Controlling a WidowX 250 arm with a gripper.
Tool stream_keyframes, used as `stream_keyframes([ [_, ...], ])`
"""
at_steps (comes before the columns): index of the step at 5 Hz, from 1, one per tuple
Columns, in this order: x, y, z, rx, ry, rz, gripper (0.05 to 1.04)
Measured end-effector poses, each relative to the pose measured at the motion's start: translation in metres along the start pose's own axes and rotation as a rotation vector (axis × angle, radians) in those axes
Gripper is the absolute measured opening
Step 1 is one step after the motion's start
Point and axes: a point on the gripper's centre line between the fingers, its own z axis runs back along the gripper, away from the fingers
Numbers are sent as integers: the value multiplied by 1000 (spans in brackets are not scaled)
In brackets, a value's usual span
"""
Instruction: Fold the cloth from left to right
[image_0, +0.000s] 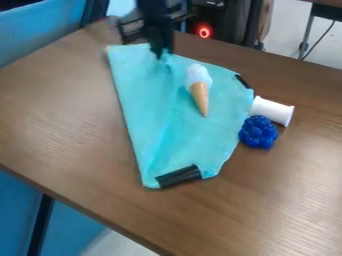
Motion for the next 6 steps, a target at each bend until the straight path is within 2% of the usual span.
stream_keyframes([
  [2,-24,-41,-16,14,-24,-27,59],
  [4,-31,-66,-45,53,-81,-46,82],
  [5,-26,-69,-54,77,-90,-44,240],
  [6,-25,-68,-56,85,-98,-50,509],
])
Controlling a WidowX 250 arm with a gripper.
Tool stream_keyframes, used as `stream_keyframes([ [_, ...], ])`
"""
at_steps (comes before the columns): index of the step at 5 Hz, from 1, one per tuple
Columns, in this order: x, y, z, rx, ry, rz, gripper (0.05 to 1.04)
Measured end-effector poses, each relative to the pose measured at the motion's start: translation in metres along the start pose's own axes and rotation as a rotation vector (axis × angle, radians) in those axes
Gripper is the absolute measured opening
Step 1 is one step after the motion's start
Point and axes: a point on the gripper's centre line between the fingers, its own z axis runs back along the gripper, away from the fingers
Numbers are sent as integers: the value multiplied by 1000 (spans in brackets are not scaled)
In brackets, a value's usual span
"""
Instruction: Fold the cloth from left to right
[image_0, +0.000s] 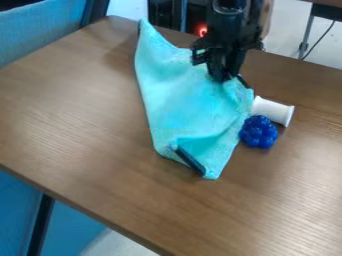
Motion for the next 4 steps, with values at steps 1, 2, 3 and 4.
stream_keyframes([
  [1,-1,-1,1,-7,5,-8,817],
  [2,-3,-5,4,-26,25,-13,1012],
  [3,-2,-9,15,-77,30,-38,1008],
  [4,10,7,58,-142,-5,-36,1002],
])
